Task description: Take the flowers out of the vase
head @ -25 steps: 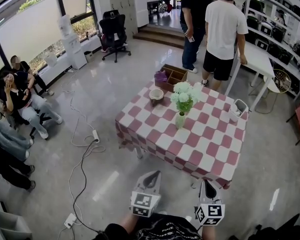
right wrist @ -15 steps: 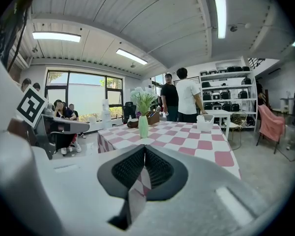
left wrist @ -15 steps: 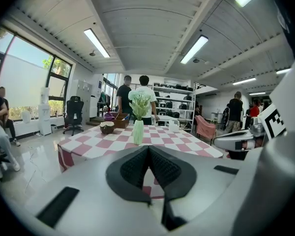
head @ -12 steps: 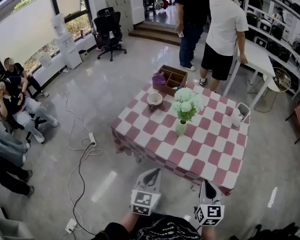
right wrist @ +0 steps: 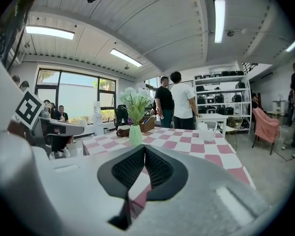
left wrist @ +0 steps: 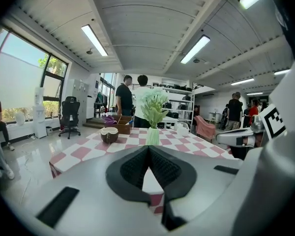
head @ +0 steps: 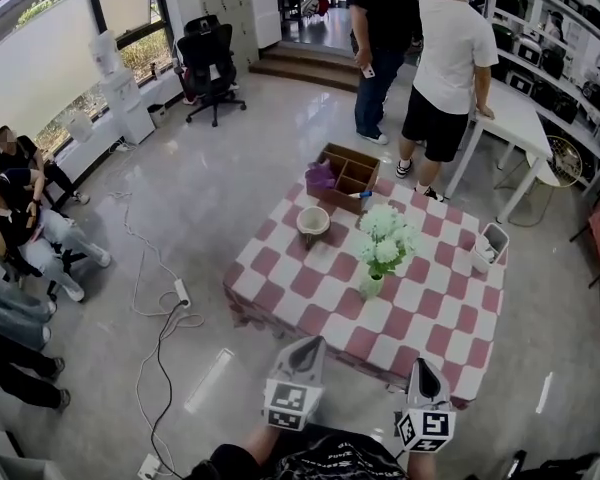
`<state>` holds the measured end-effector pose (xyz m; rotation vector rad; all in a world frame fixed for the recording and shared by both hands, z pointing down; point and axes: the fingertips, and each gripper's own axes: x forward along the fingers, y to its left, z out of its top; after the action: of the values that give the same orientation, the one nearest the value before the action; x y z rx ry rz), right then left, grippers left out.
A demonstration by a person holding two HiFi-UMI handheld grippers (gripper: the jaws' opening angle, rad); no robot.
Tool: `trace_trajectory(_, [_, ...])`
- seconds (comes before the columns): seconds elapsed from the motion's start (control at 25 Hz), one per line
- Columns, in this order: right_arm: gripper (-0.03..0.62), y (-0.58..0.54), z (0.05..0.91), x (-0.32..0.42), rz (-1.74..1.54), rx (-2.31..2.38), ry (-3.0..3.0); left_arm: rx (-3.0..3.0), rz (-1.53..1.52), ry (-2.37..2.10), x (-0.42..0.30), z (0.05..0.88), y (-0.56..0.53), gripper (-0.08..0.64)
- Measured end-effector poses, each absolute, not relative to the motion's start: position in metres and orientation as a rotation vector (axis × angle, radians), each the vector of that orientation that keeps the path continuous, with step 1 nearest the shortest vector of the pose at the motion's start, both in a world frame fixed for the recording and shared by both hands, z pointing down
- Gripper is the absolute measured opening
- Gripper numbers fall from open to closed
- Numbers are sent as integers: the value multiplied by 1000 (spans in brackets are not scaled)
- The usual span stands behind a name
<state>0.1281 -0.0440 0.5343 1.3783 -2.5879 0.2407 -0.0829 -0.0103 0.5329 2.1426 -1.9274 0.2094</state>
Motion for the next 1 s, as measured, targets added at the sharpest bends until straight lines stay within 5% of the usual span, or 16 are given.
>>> trace_trajectory(0.64, [9,-116,510,77,273,1580,-2579,2319,212,-1746,-126,521,-102,10])
trace_trajectory(1.0, [68,-134,514,53,338,1578,-2617,2341,220,-1698,-142,529,-124,11])
